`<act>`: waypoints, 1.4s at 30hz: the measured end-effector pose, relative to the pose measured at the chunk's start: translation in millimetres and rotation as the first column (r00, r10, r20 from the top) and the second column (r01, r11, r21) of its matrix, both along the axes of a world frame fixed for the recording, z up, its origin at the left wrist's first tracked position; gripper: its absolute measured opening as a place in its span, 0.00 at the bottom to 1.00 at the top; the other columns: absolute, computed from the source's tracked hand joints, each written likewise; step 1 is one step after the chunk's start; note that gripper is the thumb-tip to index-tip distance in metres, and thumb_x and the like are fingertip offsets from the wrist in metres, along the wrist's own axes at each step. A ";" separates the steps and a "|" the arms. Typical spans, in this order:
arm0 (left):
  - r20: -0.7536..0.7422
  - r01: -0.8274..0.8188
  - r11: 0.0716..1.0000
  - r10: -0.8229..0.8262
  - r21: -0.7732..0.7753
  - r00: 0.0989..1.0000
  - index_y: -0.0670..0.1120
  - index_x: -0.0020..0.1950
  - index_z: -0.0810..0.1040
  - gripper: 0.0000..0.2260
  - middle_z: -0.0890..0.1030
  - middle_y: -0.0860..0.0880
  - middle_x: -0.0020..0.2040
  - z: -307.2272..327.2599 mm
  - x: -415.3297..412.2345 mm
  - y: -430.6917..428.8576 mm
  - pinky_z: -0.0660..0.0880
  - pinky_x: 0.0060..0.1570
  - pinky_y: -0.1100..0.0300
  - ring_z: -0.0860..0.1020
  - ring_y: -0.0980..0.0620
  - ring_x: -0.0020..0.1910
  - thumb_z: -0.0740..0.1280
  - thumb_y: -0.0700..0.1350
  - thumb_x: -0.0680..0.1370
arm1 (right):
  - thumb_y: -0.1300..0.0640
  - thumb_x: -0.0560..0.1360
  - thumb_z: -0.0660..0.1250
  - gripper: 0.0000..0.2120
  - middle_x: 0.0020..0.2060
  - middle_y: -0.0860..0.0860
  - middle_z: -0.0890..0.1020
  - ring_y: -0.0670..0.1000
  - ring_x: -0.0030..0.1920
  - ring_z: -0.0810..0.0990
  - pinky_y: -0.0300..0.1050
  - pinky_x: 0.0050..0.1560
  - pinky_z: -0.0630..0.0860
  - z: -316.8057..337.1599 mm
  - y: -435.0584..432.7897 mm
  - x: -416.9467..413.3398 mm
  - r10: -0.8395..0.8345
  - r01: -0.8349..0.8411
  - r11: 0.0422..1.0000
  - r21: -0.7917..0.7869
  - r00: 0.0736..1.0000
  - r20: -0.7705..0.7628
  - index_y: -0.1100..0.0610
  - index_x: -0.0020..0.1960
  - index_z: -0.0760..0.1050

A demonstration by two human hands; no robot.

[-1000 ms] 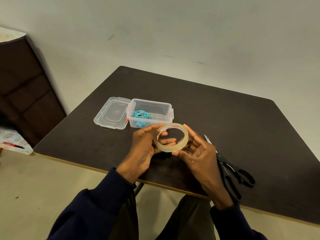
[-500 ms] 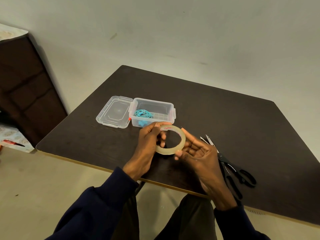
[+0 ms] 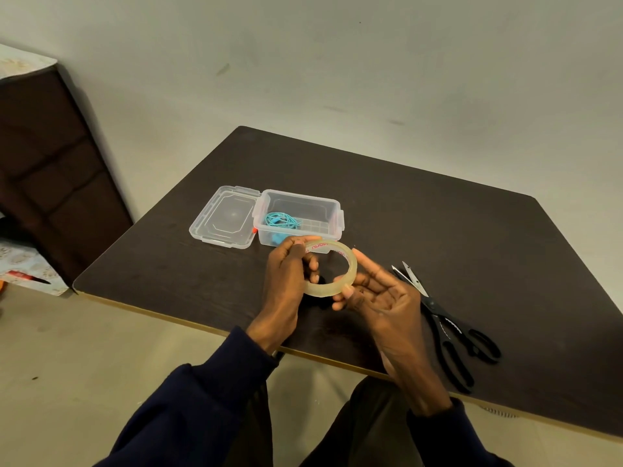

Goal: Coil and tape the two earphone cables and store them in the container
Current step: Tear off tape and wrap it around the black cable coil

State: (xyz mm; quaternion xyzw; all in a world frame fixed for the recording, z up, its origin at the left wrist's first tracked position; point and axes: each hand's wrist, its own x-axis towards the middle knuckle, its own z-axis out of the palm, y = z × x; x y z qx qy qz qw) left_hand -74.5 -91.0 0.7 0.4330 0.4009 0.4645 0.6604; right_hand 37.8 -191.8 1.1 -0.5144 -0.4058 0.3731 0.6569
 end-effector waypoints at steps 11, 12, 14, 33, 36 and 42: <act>-0.168 0.241 0.938 -0.203 0.251 0.965 0.44 0.54 0.77 0.09 0.81 0.45 0.39 -1.1 -2.0 -2.2 0.76 0.37 0.64 0.78 0.53 0.35 0.58 0.45 0.84 | 0.57 0.82 0.62 0.15 0.43 0.56 0.85 0.55 0.38 0.82 0.50 0.45 0.81 9.8 14.5 9.9 -0.002 0.017 0.994 -0.104 0.990 0.143 0.53 0.68 0.78; -0.188 0.273 0.925 -0.227 0.266 0.955 0.45 0.54 0.78 0.10 0.82 0.45 0.42 -0.8 -1.5 -1.7 0.77 0.42 0.64 0.80 0.53 0.40 0.58 0.46 0.84 | 0.56 0.83 0.62 0.14 0.43 0.56 0.85 0.55 0.38 0.81 0.50 0.45 0.81 10.9 15.3 10.6 -0.018 0.035 0.994 -0.099 0.986 0.164 0.53 0.66 0.79; -0.193 0.311 0.904 -0.263 0.294 0.945 0.46 0.55 0.79 0.11 0.83 0.46 0.46 -0.8 -2.1 1.4 0.78 0.49 0.63 0.82 0.52 0.47 0.59 0.48 0.83 | 0.57 0.83 0.61 0.12 0.41 0.58 0.84 0.57 0.35 0.79 0.47 0.40 0.79 12.9 15.4 10.8 -0.036 0.051 0.995 -0.090 0.986 0.162 0.55 0.62 0.80; -0.081 0.592 0.805 -0.588 0.045 0.805 0.37 0.50 0.83 0.14 0.80 0.28 0.51 21.0 -18.5 5.1 0.77 0.58 0.48 0.79 0.48 0.38 0.70 0.48 0.77 | 0.63 0.82 0.62 0.07 0.45 0.49 0.83 0.51 0.47 0.83 0.43 0.52 0.78 22.7 11.3 37.5 0.089 -0.154 0.986 0.063 0.811 0.579 0.54 0.55 0.77; -0.044 0.625 0.781 -0.624 0.004 0.780 0.43 0.47 0.87 0.10 0.80 0.30 0.51 29.5 -22.3 2.4 0.73 0.65 0.44 0.80 0.50 0.39 0.72 0.48 0.72 | 0.66 0.80 0.64 0.10 0.48 0.48 0.84 0.48 0.51 0.83 0.39 0.52 0.78 29.2 9.2 42.7 0.082 -0.173 0.982 0.079 0.761 0.644 0.52 0.54 0.76; -0.028 0.645 0.764 -0.645 -0.002 0.764 0.46 0.43 0.88 0.06 0.85 0.42 0.43 33.6 -26.2 1.5 0.72 0.68 0.44 0.83 0.51 0.45 0.72 0.46 0.71 | 0.67 0.79 0.65 0.09 0.48 0.48 0.83 0.48 0.51 0.83 0.38 0.51 0.77 37.2 10.9 51.5 0.116 -0.243 0.966 0.090 0.716 0.688 0.57 0.55 0.77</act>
